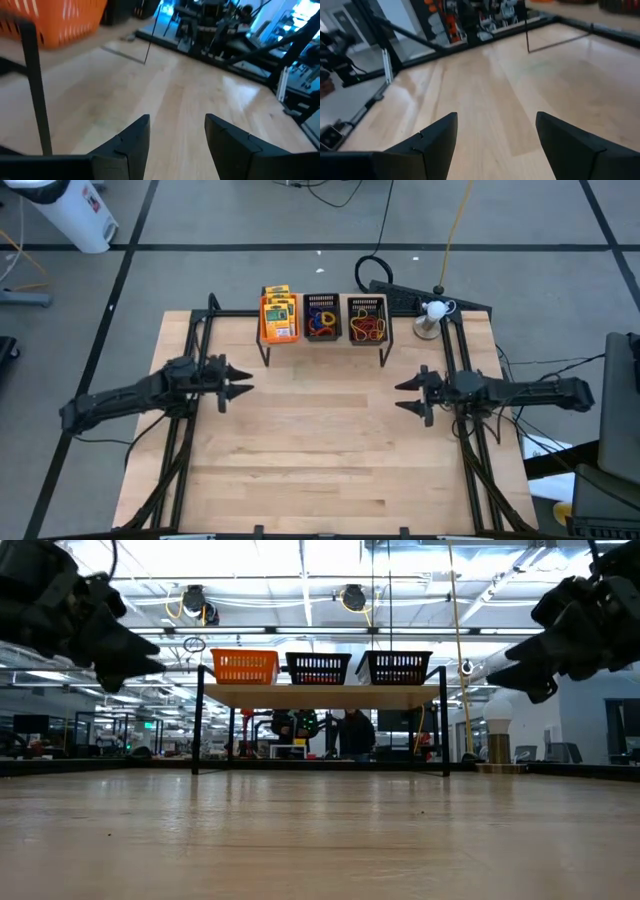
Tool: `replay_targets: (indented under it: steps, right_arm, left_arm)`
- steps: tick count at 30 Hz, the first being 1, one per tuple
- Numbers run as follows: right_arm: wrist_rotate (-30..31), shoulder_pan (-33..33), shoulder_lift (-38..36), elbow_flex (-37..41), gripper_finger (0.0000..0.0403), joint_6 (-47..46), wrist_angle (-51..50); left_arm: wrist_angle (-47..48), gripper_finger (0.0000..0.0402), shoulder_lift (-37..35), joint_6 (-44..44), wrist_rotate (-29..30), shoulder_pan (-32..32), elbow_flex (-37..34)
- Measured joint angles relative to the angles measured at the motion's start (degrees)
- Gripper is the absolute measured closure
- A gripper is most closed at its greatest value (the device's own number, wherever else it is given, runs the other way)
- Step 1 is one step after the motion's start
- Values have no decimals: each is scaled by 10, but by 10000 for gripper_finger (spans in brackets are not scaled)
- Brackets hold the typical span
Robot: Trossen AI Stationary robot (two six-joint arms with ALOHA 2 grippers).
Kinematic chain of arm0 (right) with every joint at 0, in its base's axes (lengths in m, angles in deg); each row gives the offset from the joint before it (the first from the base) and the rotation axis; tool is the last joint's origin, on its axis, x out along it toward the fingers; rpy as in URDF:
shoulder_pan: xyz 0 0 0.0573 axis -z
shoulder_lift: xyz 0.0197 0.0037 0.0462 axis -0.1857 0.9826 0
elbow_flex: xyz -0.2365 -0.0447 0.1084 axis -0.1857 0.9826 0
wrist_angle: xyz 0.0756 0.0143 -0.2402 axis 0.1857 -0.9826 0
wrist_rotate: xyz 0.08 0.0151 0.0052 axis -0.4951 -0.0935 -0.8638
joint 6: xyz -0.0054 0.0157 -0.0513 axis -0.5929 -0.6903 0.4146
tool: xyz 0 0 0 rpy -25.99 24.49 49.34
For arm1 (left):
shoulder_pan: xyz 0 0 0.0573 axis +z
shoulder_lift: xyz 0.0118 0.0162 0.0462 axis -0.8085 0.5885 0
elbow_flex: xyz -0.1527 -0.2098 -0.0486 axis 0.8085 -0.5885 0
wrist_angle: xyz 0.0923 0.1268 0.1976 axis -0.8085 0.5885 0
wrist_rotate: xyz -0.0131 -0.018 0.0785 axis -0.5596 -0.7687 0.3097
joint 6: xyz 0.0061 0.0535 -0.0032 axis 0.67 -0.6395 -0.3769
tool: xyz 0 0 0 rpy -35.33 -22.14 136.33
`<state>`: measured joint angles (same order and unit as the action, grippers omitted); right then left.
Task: Pick & Place Office Desk Supplies
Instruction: Return to Home Position
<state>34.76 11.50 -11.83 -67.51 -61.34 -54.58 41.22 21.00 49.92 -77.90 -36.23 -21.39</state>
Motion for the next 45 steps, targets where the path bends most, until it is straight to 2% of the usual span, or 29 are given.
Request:
replay_targets:
  steps: [7, 9, 17, 25, 40, 45]
  right_arm:
    - [-2, 0, -94, -5, 140, 1, -66]
    - [-2, 0, -121, -6, 141, -1, -87]
    - [13, 0, -122, 5, 142, 8, -101]
    - [13, 0, -121, 49, 142, 42, -6]
    - [13, 0, -118, 49, 144, 43, 7]
    - [13, 0, -118, 49, 141, 43, 8]
  left_arm:
    - [80, 218, -101, -1, 8, 0, 5]
    - [86, 218, -100, 3, 8, 0, 5]
    - [91, 218, -101, 1, 8, -6, 4]
    - [91, 218, -101, 1, 8, -13, 4]
    - [65, 218, -101, -32, 8, -13, 4]
    - [64, 218, -101, -19, 8, -13, 4]
